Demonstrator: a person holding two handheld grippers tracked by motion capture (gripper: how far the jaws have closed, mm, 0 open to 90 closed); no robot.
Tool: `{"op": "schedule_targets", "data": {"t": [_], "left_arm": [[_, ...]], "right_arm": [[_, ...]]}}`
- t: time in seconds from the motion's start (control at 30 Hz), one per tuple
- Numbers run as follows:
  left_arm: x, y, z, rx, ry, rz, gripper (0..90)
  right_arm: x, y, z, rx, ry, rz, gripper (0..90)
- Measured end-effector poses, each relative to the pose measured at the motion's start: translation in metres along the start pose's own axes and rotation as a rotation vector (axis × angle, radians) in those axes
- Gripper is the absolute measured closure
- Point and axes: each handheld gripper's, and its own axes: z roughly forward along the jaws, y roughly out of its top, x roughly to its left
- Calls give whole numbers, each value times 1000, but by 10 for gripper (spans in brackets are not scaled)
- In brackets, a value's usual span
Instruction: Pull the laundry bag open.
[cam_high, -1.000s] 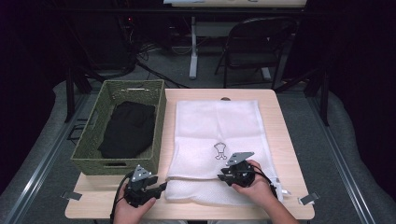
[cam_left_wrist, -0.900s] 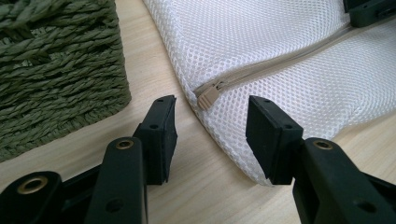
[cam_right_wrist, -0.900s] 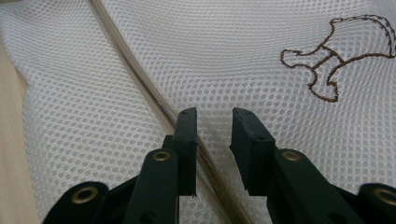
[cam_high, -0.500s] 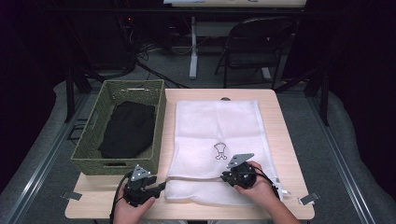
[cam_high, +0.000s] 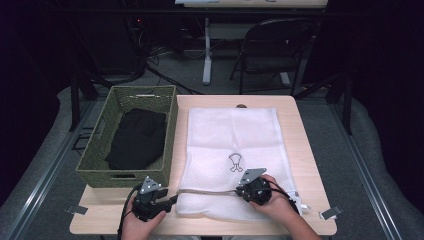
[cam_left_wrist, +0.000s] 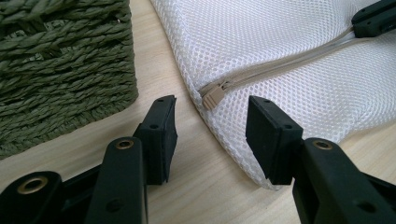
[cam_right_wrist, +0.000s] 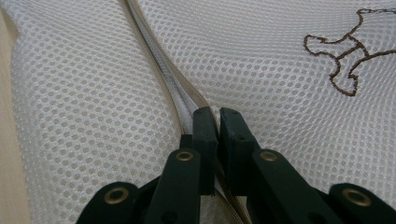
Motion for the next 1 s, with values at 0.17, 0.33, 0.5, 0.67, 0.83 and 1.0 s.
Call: {"op": "schedule_targets", "data": {"t": [0.17,0.33,0.5,0.67,0.83,1.0], "left_arm": [[0,0,0,-1,-2,2,533],[0,0,-1,-3,-6,-2,532],[-2,1,-2,-7,-18,4,522],[-4,2,-3,-26,-23,10,509],[-4,2,-4,-24,-37,11,506],[-4,2,-4,-15,-32,17,509]], "right_arm": [[-2,1,0,3,9,18,880],[-7,2,-3,-12,28,42,886],[-10,8,-11,-39,36,86,886],[-13,17,-21,-43,26,82,887],[-20,27,-29,-46,19,75,887],[-26,37,-42,-71,8,67,888]]}}
